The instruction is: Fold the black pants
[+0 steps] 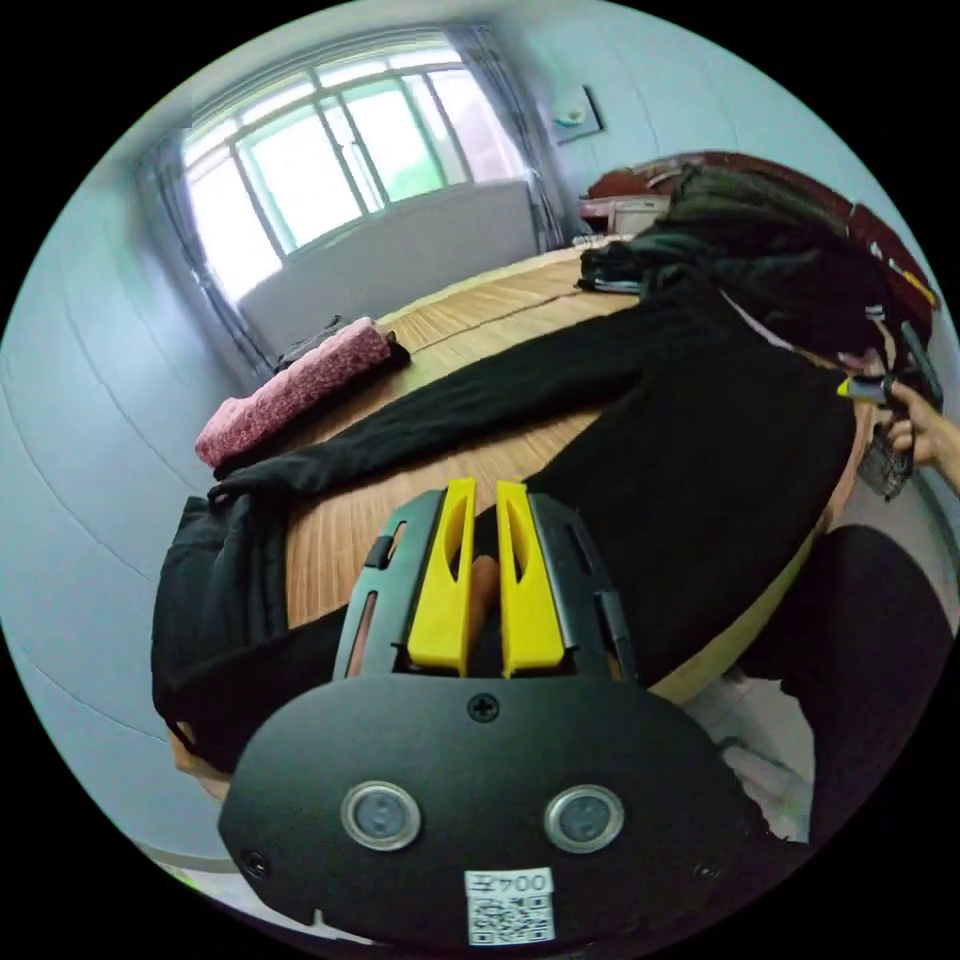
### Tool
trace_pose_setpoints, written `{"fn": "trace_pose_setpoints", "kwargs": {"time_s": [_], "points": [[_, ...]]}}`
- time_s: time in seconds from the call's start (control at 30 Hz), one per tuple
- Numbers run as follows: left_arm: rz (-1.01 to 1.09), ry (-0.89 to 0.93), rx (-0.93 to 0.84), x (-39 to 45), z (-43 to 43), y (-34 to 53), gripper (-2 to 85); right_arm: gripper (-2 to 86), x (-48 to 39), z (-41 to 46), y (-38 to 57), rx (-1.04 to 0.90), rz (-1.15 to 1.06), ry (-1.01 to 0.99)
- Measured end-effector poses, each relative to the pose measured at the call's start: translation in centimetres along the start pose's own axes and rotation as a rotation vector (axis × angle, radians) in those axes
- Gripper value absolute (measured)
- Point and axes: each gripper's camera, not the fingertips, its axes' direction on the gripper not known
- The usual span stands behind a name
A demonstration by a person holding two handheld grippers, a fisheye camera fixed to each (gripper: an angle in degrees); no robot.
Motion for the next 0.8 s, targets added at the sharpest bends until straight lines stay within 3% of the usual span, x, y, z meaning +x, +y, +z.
{"fn": "trace_pose_setpoints", "kwargs": {"time_s": [0.1, 0.2, 0.33, 0.57, 0.67, 0.77, 0.8], "points": [[0.097, 0.028, -0.082, 4.2, 4.1, 1.0, 1.6, 2.1, -2.1, -0.5, -0.6, 0.017, -0.086, 0.038], [0.158, -0.086, -0.026, 6.9, 4.5, 1.1, 1.2, 4.0, -7.1, -0.4, -2.0, 0.048, -0.278, -0.058], [0.086, 0.047, -0.049, 5.1, 6.6, -0.1, 1.0, 6.8, -17.2, 3.9, -5.9, -0.032, -0.548, -0.111], [0.069, 0.089, -0.058, 4.0, 9.1, -1.4, 1.5, 10.2, -32.0, 15.0, -15.3, -0.172, -0.884, 0.111], [0.013, 0.266, -0.121, -0.2, 9.9, -4.1, 2.8, 11.1, -35.3, 19.0, -18.8, -0.241, -1.011, 0.238], [-0.290, 0.618, -0.330, -8.5, 15.6, -5.8, 4.8, 12.3, -37.6, 22.5, -21.4, -0.312, -1.138, 0.352], [-0.416, 0.813, -0.370, -11.3, 18.2, -5.3, 5.2, 12.4, -37.9, 23.1, -21.9, -0.321, -1.148, 0.364]]}}
